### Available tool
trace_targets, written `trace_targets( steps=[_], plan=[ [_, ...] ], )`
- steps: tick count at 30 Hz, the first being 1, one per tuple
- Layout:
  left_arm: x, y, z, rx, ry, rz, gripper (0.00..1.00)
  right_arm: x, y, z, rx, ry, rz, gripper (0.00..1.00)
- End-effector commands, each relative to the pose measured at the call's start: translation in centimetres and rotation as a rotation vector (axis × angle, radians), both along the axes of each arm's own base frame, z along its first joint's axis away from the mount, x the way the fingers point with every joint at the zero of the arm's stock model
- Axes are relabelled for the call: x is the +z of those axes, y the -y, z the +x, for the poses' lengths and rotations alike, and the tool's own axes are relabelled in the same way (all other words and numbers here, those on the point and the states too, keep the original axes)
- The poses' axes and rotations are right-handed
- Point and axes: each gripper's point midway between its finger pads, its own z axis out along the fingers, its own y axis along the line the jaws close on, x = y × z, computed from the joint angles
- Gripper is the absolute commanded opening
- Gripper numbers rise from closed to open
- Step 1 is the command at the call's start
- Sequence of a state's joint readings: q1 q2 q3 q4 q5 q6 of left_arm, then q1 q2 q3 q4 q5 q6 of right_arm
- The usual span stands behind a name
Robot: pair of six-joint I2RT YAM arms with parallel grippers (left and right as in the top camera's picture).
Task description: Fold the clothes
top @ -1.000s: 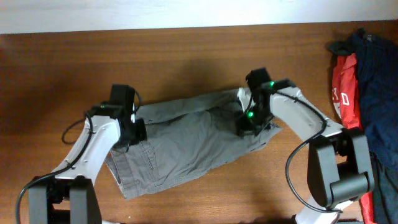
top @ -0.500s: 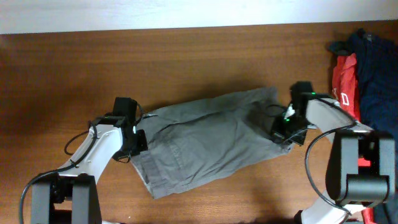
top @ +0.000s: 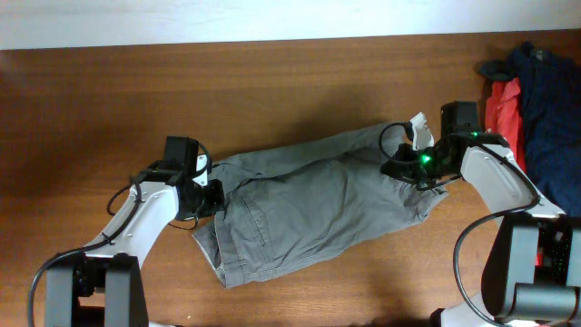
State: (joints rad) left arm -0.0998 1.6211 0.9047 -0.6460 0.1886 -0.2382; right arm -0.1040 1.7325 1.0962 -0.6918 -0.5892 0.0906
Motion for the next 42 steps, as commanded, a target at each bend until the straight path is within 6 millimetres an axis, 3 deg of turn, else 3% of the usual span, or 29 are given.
trace_targets(
  steps=[1,7,11,16,20,23,29,32,34,36,39,42],
  plan=[
    [0.5,1.5,-0.3,-0.058,0.008,-0.075,0.02,-2.5,1.1,0.8,-0.048,-0.042,-0.095,0.04],
    [0.9,0.2,-0.3,-0.066,0.003,-0.045,0.02,-4.6,0.1,4.2,-0.108,0.010,-0.057,0.04],
    [1.8,-0.4,0.0,-0.057,0.019,-0.039,0.02,-4.4,-1.5,7.8,-0.088,0.168,-0.046,0.04],
    [2.8,-0.5,-0.1,-0.083,0.044,-0.035,0.01,-0.1,-3.4,13.4,-0.111,0.459,0.011,0.04],
    [3.9,0.9,-0.4,-0.134,0.069,-0.109,0.02,2.5,-3.5,15.4,-0.159,0.568,0.059,0.04],
    [4.2,1.4,-0.3,-0.148,0.082,-0.136,0.03,2.7,-3.4,15.3,-0.169,0.553,0.077,0.04],
    [4.2,1.1,-0.1,-0.202,0.105,-0.110,0.04,3.3,-3.3,13.2,-0.054,0.535,0.057,0.04],
    [3.9,0.0,-0.3,-0.183,0.085,-0.043,0.03,4.7,-2.9,12.1,-0.013,0.550,0.021,0.04],
    [3.9,-2.3,-0.2,-0.117,0.065,0.079,0.02,5.8,-3.0,11.2,0.020,0.558,0.010,0.04],
    [4.8,-3.7,0.3,-0.080,0.085,0.140,0.03,6.5,-3.1,10.1,0.035,0.539,0.006,0.04],
    [7.0,-4.2,1.7,-0.024,0.149,0.120,0.08,6.4,-3.3,7.8,0.038,0.446,0.011,0.04],
    [8.8,-2.8,2.9,-0.020,0.216,0.026,0.14,5.0,-3.8,5.1,0.047,0.310,0.015,0.04]
  ],
)
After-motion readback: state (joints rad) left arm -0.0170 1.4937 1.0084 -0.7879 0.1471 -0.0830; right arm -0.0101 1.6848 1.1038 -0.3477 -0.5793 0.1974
